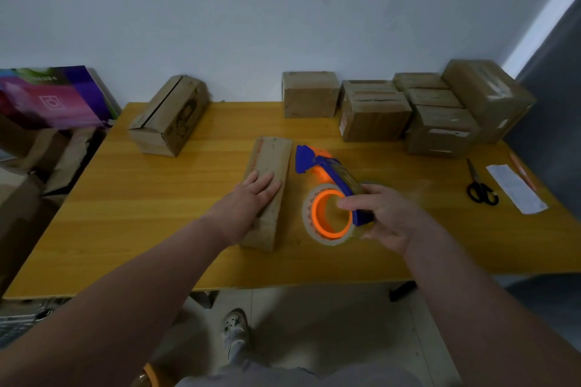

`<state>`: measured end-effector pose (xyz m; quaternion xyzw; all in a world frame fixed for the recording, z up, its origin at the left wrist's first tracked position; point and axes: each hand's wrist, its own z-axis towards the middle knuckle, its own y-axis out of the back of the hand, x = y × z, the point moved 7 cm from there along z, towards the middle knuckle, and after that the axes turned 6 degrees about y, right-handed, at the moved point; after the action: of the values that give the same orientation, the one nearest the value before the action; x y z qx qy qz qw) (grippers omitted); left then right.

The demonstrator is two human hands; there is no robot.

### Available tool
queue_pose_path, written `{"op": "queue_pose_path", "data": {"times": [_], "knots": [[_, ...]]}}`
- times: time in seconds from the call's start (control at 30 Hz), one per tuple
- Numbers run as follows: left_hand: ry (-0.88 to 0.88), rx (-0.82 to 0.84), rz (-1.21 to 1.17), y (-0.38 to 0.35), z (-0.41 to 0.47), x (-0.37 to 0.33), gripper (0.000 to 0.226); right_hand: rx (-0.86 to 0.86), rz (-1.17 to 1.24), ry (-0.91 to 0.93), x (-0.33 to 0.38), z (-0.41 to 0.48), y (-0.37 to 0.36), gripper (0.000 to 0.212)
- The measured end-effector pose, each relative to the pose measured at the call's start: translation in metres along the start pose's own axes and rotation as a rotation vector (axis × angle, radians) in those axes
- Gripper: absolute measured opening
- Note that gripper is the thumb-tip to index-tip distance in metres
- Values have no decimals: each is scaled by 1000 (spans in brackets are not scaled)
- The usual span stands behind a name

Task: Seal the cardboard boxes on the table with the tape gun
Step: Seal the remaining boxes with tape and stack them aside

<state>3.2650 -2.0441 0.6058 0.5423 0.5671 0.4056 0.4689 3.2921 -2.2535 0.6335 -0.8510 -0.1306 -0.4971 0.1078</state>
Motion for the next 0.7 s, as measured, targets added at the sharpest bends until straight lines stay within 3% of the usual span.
{"op": "queue_pose_path", "data": {"times": [0.1, 0.2, 0.37, 0.43, 0.5, 0.6, 0.7], "knots": [[34, 7, -63, 7, -2, 1, 85, 26, -52, 44, 2, 2, 3, 37], [90, -21, -258, 29, -7, 2, 76, 34, -98, 84, 4, 3, 4, 47], [431, -205, -995, 54, -12, 25, 37, 79, -191, 186, 11, 3, 1, 64], [535, -109, -1350, 45, -13, 25, 26, 109, -229, 221, 13, 2, -2, 67], [561, 50, -1555, 38, -12, 20, 30, 135, -260, 254, 16, 0, -7, 70], [517, 208, -1644, 34, -11, 11, 32, 159, -302, 294, 20, -4, -11, 73], [504, 221, -1719, 35, -13, 6, 19, 171, -339, 307, 22, -6, -13, 79]]}}
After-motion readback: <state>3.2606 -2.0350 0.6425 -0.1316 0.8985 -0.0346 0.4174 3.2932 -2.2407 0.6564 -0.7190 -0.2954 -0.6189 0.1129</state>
